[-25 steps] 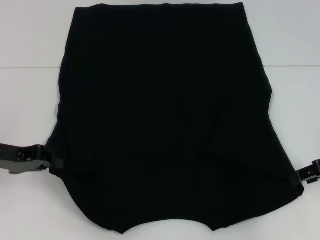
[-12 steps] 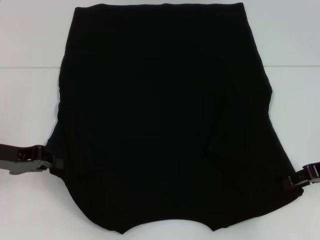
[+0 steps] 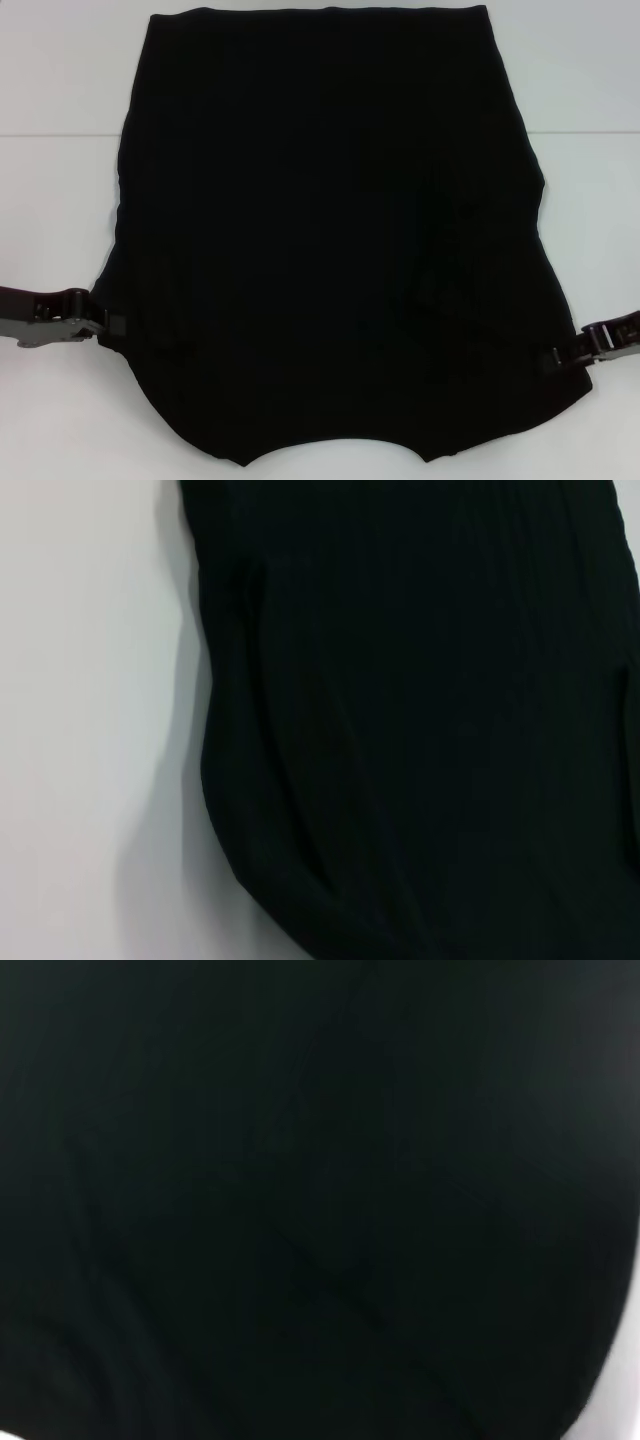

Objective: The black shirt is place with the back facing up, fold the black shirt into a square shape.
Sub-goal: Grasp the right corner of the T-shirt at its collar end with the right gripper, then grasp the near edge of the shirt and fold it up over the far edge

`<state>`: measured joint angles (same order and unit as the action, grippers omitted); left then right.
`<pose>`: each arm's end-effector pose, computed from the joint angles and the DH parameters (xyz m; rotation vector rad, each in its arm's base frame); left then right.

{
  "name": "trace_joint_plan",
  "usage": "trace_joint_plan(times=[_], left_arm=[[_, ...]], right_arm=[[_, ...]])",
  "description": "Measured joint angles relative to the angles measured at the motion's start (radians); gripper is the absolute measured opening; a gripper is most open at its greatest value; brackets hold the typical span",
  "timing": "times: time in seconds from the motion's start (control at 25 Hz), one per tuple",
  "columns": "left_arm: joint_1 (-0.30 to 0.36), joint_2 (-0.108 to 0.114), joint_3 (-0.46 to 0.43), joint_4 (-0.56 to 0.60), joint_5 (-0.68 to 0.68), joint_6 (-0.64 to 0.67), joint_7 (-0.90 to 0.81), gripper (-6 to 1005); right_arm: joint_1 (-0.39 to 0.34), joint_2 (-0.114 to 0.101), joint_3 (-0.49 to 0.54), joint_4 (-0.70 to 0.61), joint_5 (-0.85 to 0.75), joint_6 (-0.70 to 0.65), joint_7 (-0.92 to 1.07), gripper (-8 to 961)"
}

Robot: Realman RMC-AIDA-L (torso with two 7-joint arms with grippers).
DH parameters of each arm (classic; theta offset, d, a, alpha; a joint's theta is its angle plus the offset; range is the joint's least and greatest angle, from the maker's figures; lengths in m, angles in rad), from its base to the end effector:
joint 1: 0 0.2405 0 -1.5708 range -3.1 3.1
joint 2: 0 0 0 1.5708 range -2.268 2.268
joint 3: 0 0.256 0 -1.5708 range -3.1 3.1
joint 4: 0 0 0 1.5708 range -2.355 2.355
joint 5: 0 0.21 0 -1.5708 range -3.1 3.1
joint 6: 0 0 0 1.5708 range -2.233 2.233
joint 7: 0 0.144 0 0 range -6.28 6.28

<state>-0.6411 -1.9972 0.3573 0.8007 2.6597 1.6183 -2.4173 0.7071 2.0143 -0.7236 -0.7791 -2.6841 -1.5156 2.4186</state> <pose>-0.3175 0.3398 0.0658 -2.1137 -1.9324 -0.2340 0.2885 0.3626 0.0288 -2.3431 1.6572 -0.1967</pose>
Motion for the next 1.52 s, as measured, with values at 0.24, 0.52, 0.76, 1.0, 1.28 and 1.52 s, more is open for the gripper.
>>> trace_joint_plan(times=[0.24,0.52,0.76,1.0,1.28,1.52], left_arm=[[0.000,0.000,0.000,0.000,0.000,0.000,0.001,74],[0.000,0.000,0.000,0.000,0.000,0.000,0.001,79],[0.000,0.000,0.001,0.000,-0.011,0.008,0.003,84],[-0.006,0.001,0.009,0.000,-0.011,0.062,0.026,88],[-0.006,0.005,0.017,0.005,-0.005,0.176,0.064,93],[0.036,-0.009,0.067,0.012,0.008,0.250,0.075,97]], right_arm=[[0.007,0.005,-0.002,0.003,0.003,-0.012,0.006,584],[0.009,-0.004,0.005,0.025,0.003,-0.014,0.007,266],[0.005,-0.008,0.010,0.018,0.004,-0.015,0.017,136],[-0.007,-0.018,0.025,0.009,0.003,-0.055,0.021,57],[-0.105,-0.003,0.043,-0.152,-0.005,-0.199,0.065,57],[-0.205,0.038,0.053,-0.284,-0.006,-0.299,0.074,57]])
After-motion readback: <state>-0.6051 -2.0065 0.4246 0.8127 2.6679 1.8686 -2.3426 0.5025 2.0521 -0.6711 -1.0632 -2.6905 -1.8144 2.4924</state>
